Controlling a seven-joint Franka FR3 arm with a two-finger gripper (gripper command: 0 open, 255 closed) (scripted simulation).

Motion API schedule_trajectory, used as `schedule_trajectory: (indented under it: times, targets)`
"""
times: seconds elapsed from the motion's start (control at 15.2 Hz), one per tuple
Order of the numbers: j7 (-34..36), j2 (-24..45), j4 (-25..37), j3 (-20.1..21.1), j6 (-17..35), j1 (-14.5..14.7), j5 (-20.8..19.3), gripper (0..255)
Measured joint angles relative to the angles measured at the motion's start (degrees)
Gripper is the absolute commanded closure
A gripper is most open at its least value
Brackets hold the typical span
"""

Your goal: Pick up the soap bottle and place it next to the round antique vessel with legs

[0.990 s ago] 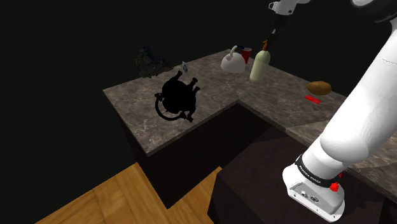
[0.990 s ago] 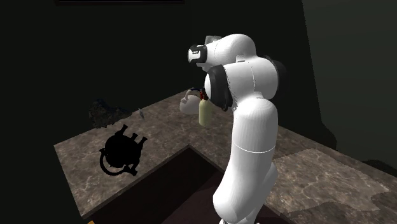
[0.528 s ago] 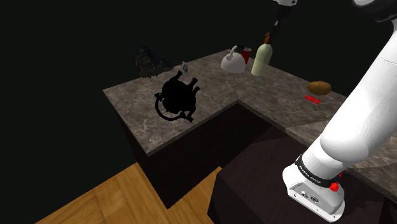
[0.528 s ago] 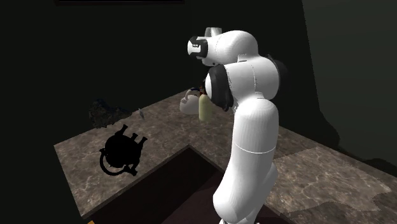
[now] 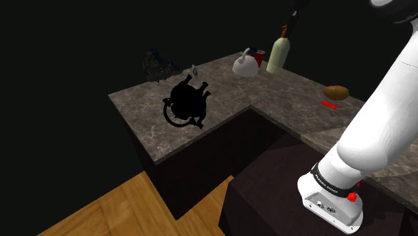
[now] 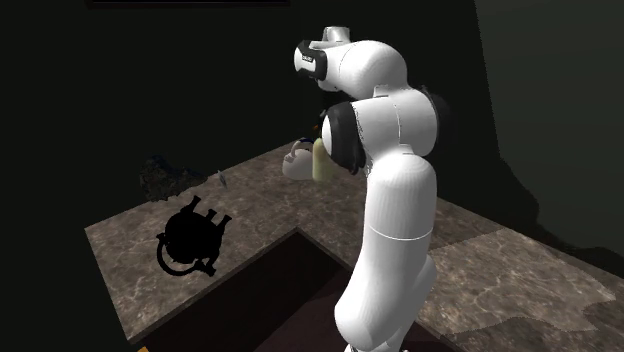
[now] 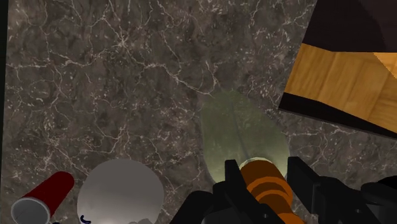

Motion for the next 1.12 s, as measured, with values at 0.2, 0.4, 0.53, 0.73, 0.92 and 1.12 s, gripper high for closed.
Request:
schedule_trajectory:
  times: [0.2,0.4,0.53,0.73,0.92,1.12]
  targets:
    - [0.02,0.23,2.62,-0.09,-2.43,-0.16,0.11,255]
    - [-0.14,1.14,5.98,-0.23,-5.05,-0.49,0.63,255]
    - [-0.35,1.71,8.12,-0.37,-6.72,-0.8,0.97,255]
    - [-0.41,2.53,11.33,-0.48,-9.26,-1.14,1.45,255]
    - [-0.72,3.79,15.22,-0.69,-12.13,-1.78,2.23,255]
    - [-1.15,5.27,19.46,-0.95,-15.16,-2.66,3.17,255]
